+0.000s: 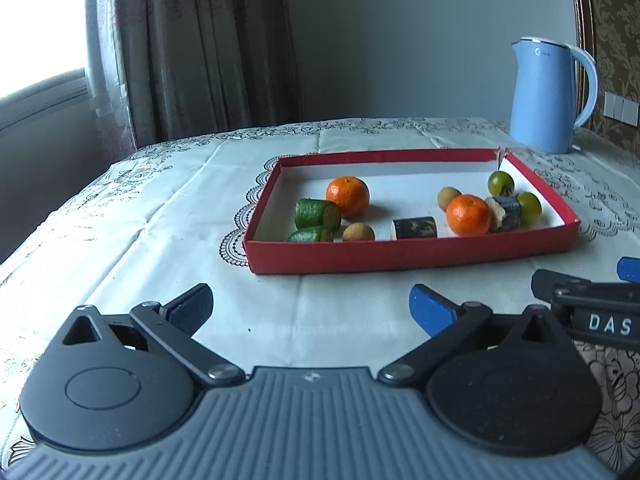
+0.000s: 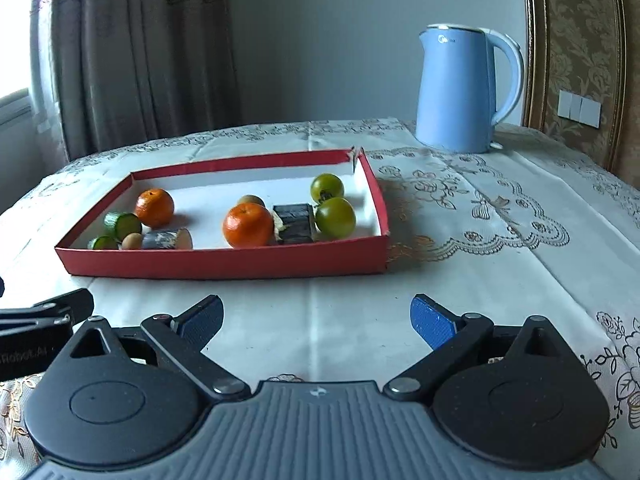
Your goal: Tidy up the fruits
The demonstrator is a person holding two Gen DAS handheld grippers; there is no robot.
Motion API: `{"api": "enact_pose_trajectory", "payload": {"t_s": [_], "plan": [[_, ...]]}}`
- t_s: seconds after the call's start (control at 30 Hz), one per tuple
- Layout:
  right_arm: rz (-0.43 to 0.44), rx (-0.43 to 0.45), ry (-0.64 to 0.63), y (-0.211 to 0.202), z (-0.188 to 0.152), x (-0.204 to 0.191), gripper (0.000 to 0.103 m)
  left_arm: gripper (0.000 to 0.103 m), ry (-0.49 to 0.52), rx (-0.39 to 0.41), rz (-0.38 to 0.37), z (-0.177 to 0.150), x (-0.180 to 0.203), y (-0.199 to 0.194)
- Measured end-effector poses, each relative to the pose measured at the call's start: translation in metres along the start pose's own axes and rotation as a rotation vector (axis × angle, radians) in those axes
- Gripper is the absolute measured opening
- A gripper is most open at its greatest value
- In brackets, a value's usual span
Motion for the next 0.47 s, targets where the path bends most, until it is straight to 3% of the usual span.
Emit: {"api": "enact_pose_trajectory", "payload": {"t_s": [0.47], "plan": [[-0.006, 0.002, -0.029, -0.0002, -0.0059, -0.0088, 0.101, 0.103, 0.019, 0.018, -0.005, 0.0012, 0.0064, -0.0034]]}}
Point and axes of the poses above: each gripper's, at about its wrist camera, not at the fingertips, and y roughly the way its jaws point, x to its right, z to its top, the point moved 9 cm from there along y, roughly the way its jaws point, and after that the axes turned 11 degrees about -z, right-handed, at the moved point
